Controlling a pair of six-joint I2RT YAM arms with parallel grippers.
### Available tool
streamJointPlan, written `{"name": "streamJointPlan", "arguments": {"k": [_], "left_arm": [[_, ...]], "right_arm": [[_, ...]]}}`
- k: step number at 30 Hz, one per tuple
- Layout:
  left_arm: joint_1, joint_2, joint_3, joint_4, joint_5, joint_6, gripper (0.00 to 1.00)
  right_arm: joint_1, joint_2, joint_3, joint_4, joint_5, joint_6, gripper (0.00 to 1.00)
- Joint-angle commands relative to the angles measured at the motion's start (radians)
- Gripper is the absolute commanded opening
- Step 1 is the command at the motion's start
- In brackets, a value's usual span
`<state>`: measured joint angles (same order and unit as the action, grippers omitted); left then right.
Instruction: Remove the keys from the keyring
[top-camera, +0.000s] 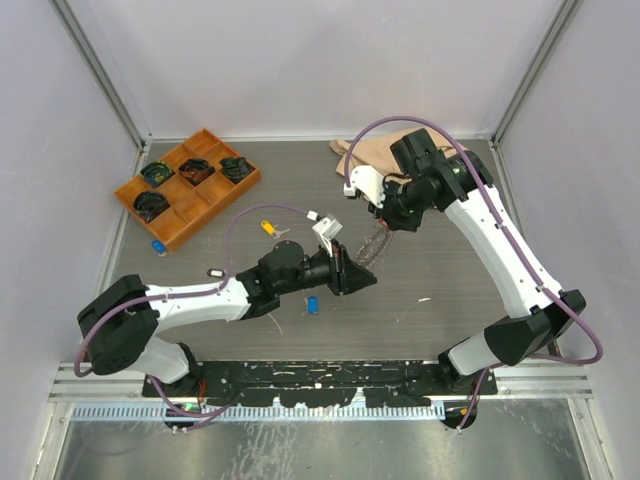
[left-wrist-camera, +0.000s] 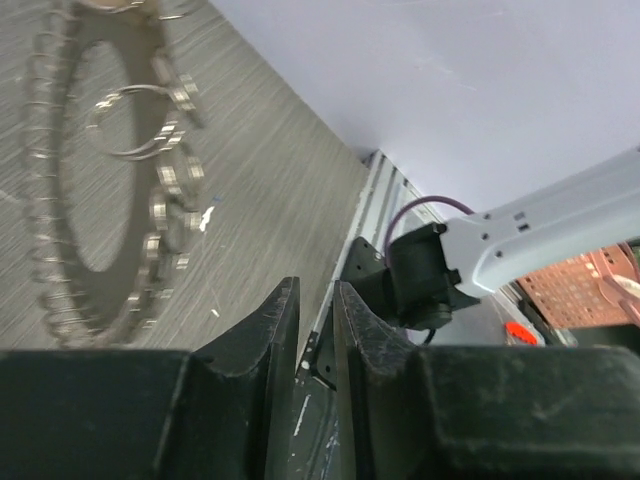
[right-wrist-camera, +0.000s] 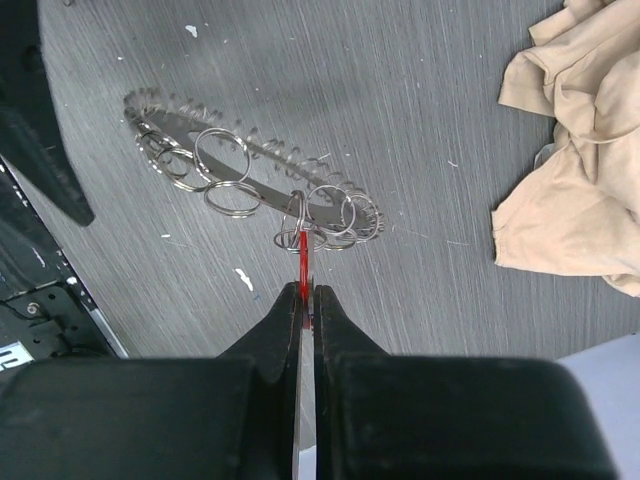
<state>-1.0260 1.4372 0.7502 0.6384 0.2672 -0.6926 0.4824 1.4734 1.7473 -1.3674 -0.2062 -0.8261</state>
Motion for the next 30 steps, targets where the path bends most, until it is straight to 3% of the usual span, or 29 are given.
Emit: {"name": "streamJointPlan", "arguments": {"k": [1,9,30], "left_arm": [[-0.005,0.003,0.045,-0.053,-0.146,-0.019,0.23],[0.0,-0.036,0.072,-0.181,-0.329,0.06,0.27],[0.072,-0.099,0.063,-0.206,-0.35,0.133,0.3]], "right_arm": [[-0.001,-0.011,0.042,0.036,-0.024,0.027,0.01],[-0.002,-0.012,0.039,0.028,-0.047,0.028,0.01],[-0.001,-0.017,0.044,0.014,-0.091,0.024,0.01]]}}
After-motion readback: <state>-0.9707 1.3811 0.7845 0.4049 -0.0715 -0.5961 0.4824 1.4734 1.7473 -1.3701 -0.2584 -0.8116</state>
